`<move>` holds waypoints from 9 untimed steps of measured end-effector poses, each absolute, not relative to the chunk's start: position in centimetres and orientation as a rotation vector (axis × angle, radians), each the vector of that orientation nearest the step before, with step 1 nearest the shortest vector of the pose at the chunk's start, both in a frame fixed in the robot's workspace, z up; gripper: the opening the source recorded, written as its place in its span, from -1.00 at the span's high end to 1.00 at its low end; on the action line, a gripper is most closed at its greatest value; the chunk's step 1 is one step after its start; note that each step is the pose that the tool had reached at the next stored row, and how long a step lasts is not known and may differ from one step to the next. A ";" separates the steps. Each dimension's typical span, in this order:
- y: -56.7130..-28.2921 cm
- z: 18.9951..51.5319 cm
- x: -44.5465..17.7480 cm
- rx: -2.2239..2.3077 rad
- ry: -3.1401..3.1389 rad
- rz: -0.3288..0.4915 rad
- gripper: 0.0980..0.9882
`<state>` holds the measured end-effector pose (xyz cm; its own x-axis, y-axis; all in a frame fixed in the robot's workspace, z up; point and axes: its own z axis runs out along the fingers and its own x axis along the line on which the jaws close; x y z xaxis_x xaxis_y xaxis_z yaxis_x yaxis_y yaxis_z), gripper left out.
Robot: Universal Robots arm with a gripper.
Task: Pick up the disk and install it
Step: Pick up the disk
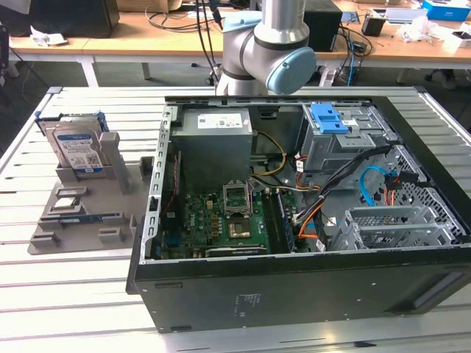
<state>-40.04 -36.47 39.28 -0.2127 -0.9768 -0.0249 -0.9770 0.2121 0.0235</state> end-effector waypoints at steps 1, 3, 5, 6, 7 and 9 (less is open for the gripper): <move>-36.5 39.3 -40.0 -1.979 2.434 0.053 0.98; -36.5 39.3 -40.0 -2.002 2.415 0.053 0.98; -36.5 39.3 -40.0 -2.034 2.389 0.053 0.98; -36.5 39.3 -40.0 -2.044 2.380 0.053 0.98; -36.5 39.3 -40.0 -2.054 2.372 0.053 0.98; -36.5 39.3 -40.0 -2.075 2.354 0.053 0.98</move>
